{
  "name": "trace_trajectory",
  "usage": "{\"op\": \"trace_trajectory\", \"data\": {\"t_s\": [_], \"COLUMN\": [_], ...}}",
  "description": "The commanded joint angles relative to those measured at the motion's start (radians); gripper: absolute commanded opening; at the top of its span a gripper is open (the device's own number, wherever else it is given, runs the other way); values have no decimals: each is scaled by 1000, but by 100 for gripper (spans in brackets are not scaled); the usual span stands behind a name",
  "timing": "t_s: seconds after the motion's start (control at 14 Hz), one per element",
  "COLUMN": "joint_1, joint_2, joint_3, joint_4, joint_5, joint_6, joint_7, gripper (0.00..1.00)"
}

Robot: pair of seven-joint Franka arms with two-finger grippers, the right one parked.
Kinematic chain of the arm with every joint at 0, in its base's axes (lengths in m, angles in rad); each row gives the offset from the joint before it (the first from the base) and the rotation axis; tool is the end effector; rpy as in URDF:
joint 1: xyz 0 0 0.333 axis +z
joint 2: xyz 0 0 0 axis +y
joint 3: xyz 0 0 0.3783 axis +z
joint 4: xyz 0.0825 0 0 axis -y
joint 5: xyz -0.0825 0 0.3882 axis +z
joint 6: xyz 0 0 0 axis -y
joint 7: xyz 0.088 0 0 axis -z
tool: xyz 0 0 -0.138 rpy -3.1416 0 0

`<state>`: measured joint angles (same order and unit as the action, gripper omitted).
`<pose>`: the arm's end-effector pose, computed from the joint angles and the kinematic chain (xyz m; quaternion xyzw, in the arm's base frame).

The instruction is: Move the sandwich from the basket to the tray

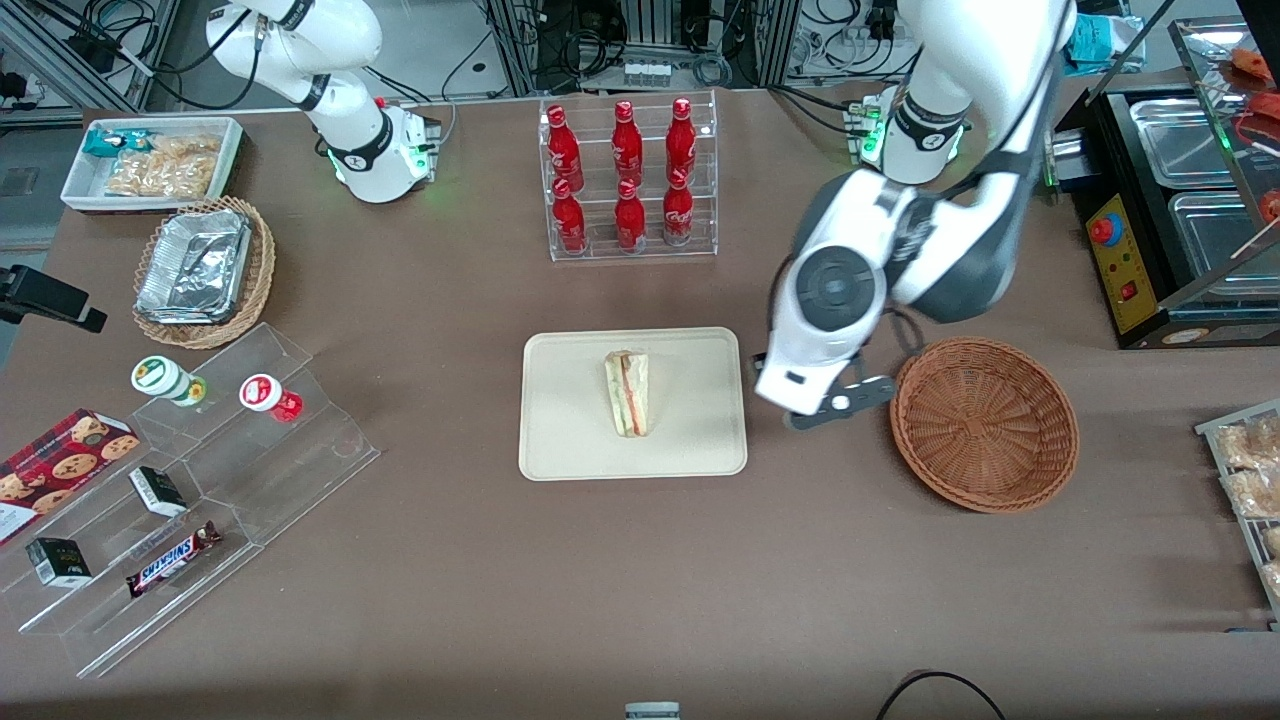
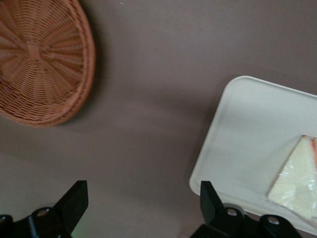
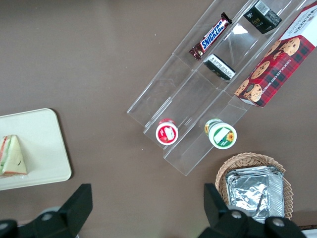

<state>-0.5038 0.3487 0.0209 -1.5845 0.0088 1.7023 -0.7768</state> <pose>0.5782 -0.3037 0.4454 -0.9828 -0.1442 0.0884 0.0742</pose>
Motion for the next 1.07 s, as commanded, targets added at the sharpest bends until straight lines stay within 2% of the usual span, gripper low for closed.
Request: {"op": "trace_trajectory", "data": {"t_s": [0.0,0.43,0.5,0.86,1.0], "joint_1": [62,220,276,569,608], "joint_2": [-134,-267,-278,-306,-316], "joint_3": [-6,-7,-30,-274,-286], "joint_4": [-147,-172,-161,-100,-72], "joint_5": [-6,-4,-6,-4,-4], "joint_6": [19,-108,-156,-256,-277], "joint_7": [88,261,304,338,396], "gripper": [100,100,100,100,100]}}
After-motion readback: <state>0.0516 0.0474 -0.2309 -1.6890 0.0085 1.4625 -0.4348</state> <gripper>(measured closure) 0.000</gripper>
